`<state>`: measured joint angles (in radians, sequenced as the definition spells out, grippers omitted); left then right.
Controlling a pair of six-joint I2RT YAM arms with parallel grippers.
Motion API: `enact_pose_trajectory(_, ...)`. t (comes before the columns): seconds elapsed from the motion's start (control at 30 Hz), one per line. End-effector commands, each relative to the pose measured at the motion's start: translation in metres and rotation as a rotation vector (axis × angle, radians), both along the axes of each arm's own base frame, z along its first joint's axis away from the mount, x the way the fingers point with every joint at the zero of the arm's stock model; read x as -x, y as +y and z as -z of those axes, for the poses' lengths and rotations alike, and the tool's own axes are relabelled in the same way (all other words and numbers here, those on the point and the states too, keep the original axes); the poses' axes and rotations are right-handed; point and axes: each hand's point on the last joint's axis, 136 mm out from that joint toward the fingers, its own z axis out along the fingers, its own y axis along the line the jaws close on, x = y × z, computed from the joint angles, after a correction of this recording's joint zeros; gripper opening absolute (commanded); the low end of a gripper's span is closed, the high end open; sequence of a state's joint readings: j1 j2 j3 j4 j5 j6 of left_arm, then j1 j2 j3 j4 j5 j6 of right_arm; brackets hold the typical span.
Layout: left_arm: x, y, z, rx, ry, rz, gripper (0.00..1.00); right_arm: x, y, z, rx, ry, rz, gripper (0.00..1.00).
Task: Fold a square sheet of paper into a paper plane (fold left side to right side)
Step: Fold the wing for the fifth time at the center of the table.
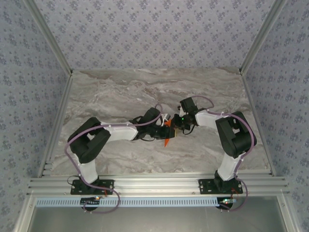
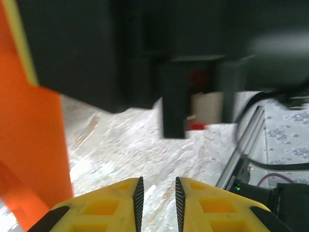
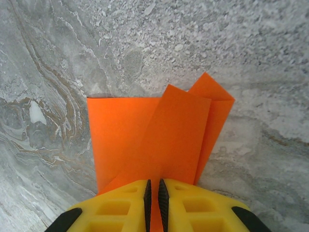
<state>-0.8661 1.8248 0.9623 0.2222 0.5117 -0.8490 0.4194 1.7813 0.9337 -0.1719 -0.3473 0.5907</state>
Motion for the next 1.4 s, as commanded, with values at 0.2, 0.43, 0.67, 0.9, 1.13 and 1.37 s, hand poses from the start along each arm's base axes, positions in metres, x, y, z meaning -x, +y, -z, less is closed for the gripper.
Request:
enact_pose_trajectory(0.2,0.005,0.002,0.014,-0.033,0.027,0.005,0.26,0.025,-0.021,0.034,0.115,0.106,0.003,0.19)
enact_pose_trajectory(0.43,0.009,0.005,0.026,-0.048,0.048,-0.001,0.26,0.025,-0.021,0.033,0.117,0.107,0.001,0.19)
enact_pose_trajectory(0.67,0.011,0.009,0.032,-0.058,0.056,-0.006,0.26,0.025,-0.022,0.033,0.121,0.107,0.002,0.19)
enact_pose_trajectory(0.9,0.014,0.011,0.04,-0.071,0.07,-0.01,0.26,0.024,-0.021,0.033,0.122,0.108,0.0,0.19)
enact_pose_trajectory(1.13,0.017,0.016,0.05,-0.101,0.08,-0.018,0.26,0.024,-0.021,0.032,0.123,0.107,-0.002,0.19)
enact_pose_trajectory(1.37,0.019,0.021,0.056,-0.125,0.085,-0.027,0.25,0.024,-0.022,0.032,0.127,0.106,-0.001,0.19)
